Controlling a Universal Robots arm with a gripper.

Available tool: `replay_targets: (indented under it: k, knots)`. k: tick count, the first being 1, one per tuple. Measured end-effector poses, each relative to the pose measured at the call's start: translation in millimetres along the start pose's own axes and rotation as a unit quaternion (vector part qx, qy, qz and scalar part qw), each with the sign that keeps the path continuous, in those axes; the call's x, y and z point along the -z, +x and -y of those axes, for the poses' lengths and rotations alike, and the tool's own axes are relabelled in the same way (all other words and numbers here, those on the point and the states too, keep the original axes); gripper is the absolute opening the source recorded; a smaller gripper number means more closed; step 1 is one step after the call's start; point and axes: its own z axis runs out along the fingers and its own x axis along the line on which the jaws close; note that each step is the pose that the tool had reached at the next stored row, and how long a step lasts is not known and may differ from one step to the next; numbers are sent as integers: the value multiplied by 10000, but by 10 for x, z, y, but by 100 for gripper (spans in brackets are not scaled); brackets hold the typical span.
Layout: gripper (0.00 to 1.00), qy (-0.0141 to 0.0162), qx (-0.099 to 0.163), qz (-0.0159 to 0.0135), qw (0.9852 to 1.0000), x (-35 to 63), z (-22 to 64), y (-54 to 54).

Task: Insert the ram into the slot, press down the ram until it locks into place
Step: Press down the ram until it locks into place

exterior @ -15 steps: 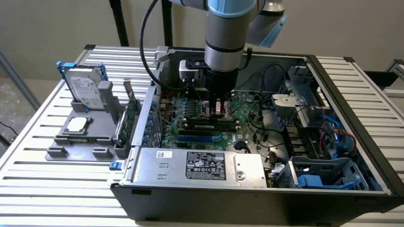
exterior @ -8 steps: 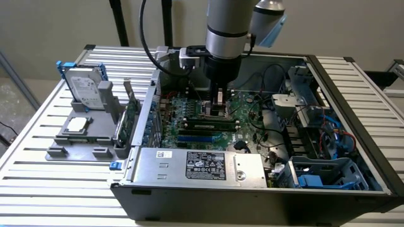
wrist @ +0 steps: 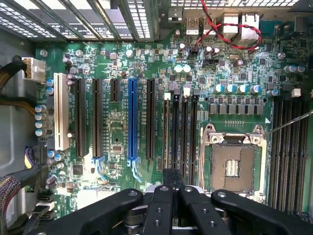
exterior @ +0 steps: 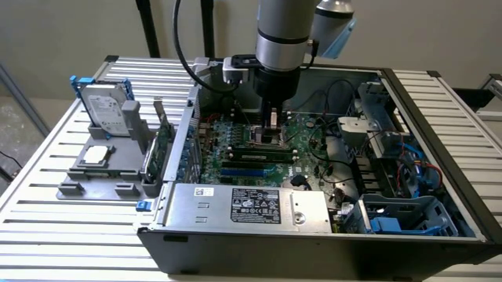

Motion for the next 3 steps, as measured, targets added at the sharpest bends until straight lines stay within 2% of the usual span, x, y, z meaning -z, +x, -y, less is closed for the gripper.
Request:
replay_targets:
  k: [3]
  knots:
    - [11, 0, 0, 0, 10000, 0, 0, 0]
